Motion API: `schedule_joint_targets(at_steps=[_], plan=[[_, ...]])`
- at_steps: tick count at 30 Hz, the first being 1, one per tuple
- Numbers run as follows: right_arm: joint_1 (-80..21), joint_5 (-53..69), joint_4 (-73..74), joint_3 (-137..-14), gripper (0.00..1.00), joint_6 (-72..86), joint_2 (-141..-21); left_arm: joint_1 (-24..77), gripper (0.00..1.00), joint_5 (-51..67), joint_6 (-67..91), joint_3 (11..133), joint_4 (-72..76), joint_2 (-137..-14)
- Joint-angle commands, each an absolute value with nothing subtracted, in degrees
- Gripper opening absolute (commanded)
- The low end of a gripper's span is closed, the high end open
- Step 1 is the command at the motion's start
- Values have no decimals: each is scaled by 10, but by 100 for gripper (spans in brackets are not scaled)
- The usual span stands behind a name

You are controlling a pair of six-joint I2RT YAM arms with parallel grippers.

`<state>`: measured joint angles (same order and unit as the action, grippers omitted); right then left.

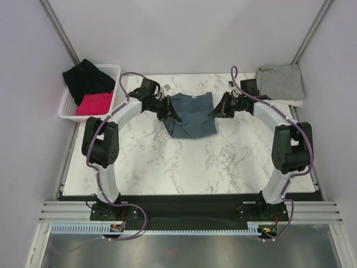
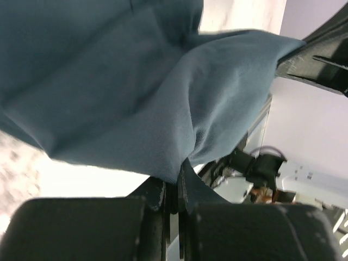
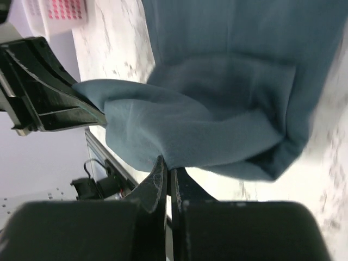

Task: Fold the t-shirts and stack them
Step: Fold the tshirt

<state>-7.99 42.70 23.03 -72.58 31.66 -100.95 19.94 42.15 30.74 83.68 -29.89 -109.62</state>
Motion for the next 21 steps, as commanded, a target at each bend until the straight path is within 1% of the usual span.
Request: schedule_joint_targets(at_steps=[1,5,10,18,21], plan=[[-76,424,186,-823,0,323,-1075,176,2,428,276,925,-294,-1147],[-74,426,143,-920,0,354,-1153,159,2,433,275,997,-280,-1207],[-74,421,106,-993,0,377,-1243,146,2,411,264,1092,-269,-1276],[-75,399,62,-1089,0,381,-1338,142,2,338,242,1206,-240,-1376],[-74,394,54,-1127,0,374,-1352,142,2,323,231,1228,-232,-1397]])
